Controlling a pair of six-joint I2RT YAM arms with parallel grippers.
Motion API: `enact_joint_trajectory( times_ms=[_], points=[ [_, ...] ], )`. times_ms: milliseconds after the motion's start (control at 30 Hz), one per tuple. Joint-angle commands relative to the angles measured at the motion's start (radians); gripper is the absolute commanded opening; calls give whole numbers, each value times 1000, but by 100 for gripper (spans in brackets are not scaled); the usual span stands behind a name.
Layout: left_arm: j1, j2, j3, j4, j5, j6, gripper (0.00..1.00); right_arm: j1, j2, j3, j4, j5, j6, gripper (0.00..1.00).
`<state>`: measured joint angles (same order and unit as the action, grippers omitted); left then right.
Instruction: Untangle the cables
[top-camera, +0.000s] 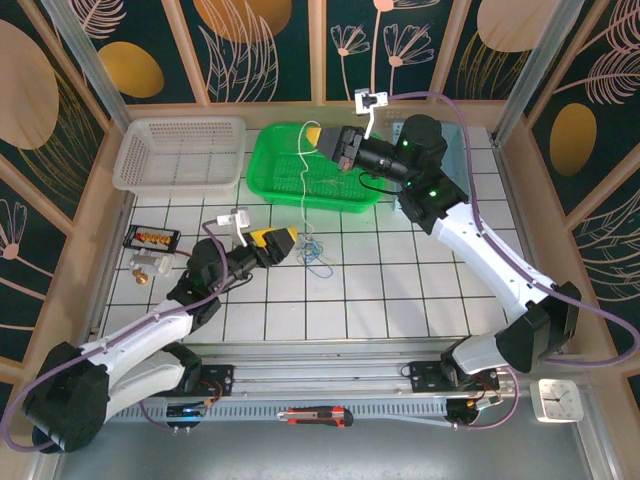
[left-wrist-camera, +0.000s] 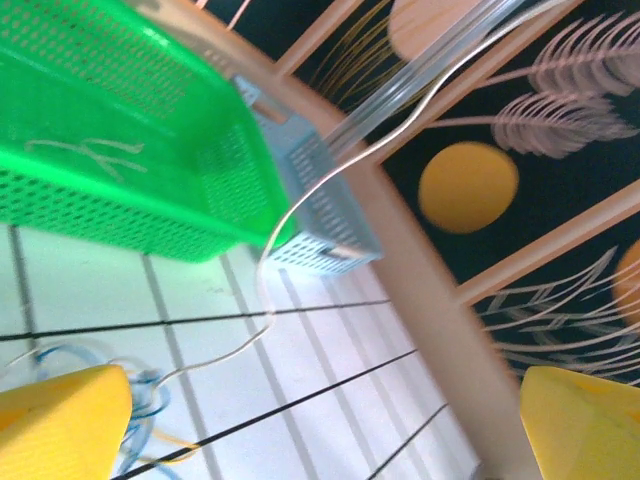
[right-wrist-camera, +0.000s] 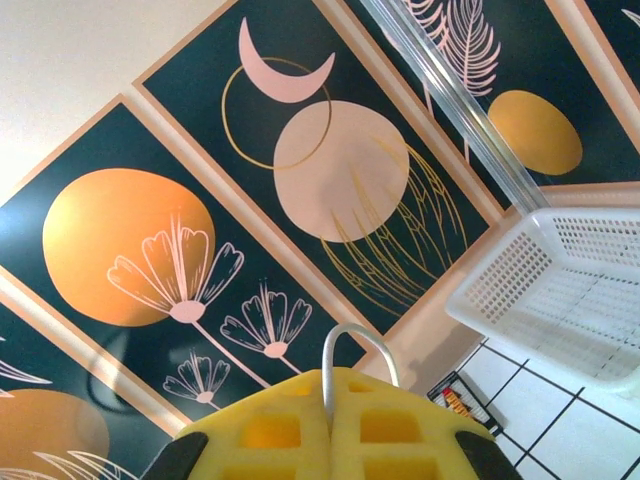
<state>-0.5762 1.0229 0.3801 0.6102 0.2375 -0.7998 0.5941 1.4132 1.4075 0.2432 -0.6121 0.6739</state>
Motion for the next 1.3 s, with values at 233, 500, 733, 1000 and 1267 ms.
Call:
enact_joint_trajectory(
  times_ms=[233, 500, 733, 1000, 1267],
  points=[
    [-32, 210, 64, -79, -4, 274, 98, 13, 1, 38, -10, -29, -29, 0],
    [-48, 414, 194, -14, -48, 312, 94, 44, -4, 47, -19, -23, -33, 0],
    [-48, 592, 284, 41, -38, 325, 68, 67, 0, 128, -40, -24, -44, 0],
    [-48, 645, 240, 94, -26, 337, 41, 66, 51, 383, -67, -22, -78, 0],
    [-49, 634, 195, 94, -17, 341, 37, 34, 131, 610, -24, 8, -68, 0]
  ],
)
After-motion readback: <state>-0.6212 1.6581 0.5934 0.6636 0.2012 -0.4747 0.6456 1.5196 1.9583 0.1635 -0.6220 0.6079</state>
